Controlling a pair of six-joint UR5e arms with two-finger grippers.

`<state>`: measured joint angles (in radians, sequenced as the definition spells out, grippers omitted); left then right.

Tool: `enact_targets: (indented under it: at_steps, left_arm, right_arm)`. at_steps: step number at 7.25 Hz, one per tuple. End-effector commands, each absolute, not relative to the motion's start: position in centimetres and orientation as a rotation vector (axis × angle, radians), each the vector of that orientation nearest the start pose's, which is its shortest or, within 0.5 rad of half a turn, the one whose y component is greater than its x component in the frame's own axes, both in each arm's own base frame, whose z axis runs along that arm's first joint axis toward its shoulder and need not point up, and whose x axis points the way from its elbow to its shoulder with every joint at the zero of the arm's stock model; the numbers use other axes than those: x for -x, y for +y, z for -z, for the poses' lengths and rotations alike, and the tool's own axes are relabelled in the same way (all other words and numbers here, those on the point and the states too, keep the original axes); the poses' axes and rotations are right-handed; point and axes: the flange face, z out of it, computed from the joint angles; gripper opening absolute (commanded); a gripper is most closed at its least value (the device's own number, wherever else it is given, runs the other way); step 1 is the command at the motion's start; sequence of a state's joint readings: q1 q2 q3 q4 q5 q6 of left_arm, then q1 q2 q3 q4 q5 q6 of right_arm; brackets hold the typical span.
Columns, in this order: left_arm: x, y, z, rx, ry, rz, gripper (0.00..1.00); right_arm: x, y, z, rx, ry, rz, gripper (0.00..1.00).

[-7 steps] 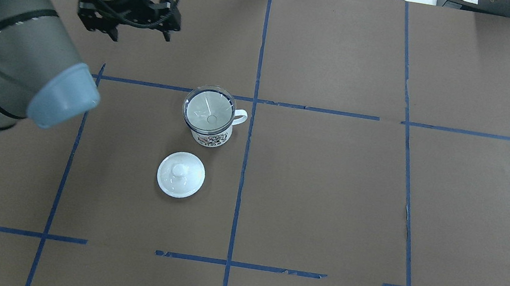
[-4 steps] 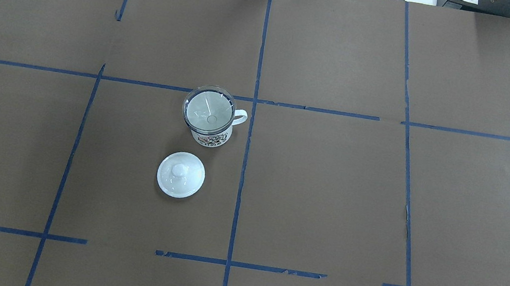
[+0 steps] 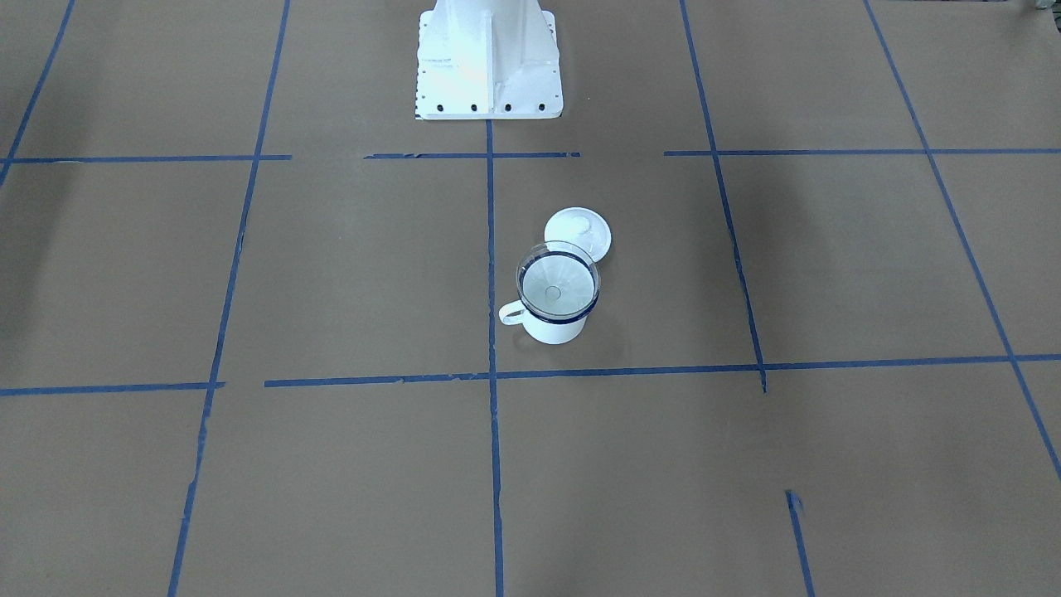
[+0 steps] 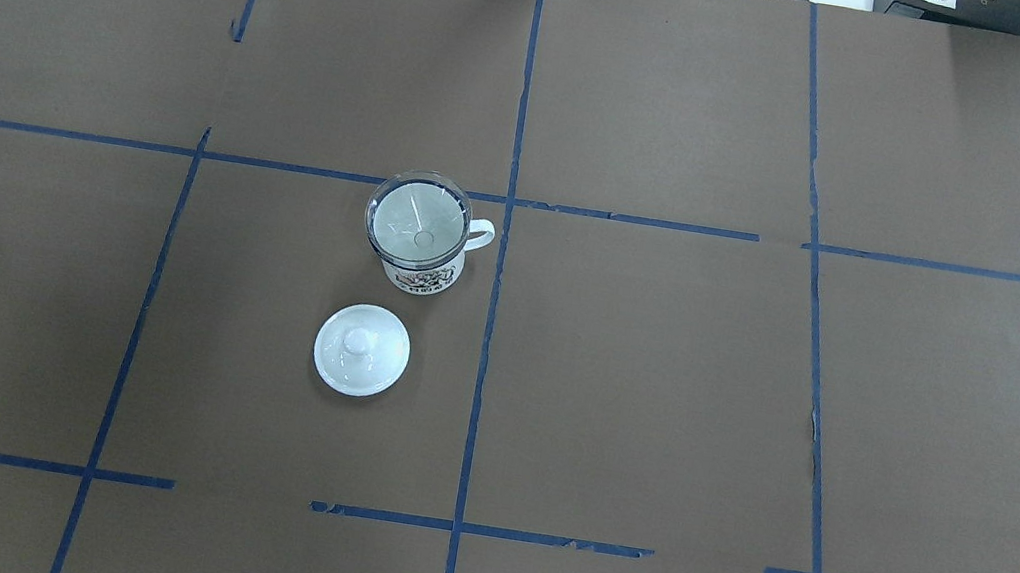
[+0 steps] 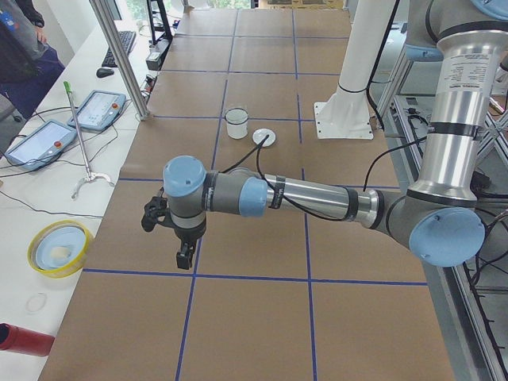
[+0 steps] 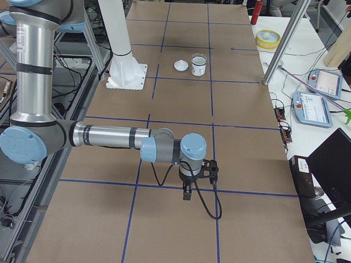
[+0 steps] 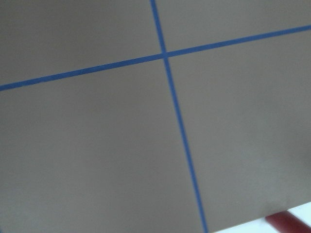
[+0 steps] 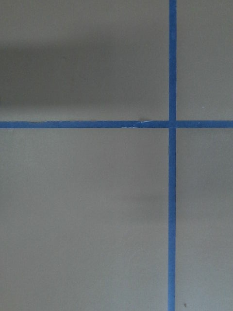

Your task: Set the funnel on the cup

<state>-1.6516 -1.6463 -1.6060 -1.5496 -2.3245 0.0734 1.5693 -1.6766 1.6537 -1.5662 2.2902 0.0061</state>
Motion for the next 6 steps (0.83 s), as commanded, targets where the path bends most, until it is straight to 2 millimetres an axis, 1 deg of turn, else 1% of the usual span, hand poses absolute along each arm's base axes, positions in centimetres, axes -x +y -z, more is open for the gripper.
enact_targets:
  at_steps: [1, 2, 3, 6]
  left_arm:
    - [11.9, -49.3, -64.1, -0.094, 0.755, 0.024, 1.0]
    - [13.0, -48.9, -63.9, -0.106, 0.749, 0.043, 1.0]
    - [12.9, -48.3, -64.7, -0.09, 0.754, 0.046, 1.0]
    - [12.7, -48.0, -64.7, -0.097, 0.749, 0.036, 1.0]
  right_arm:
    - [-6.7, -44.6, -67.1, 0.02, -0.719, -0.011, 1.0]
    - [-6.7, -44.6, -67.1, 0.02, -0.719, -0.011, 1.0]
    - [-6.7, -44.6, -67.1, 0.02, -0.719, -0.011, 1.0]
    - [-6.7, -44.6, -67.1, 0.02, -0.719, -0.011, 1.0]
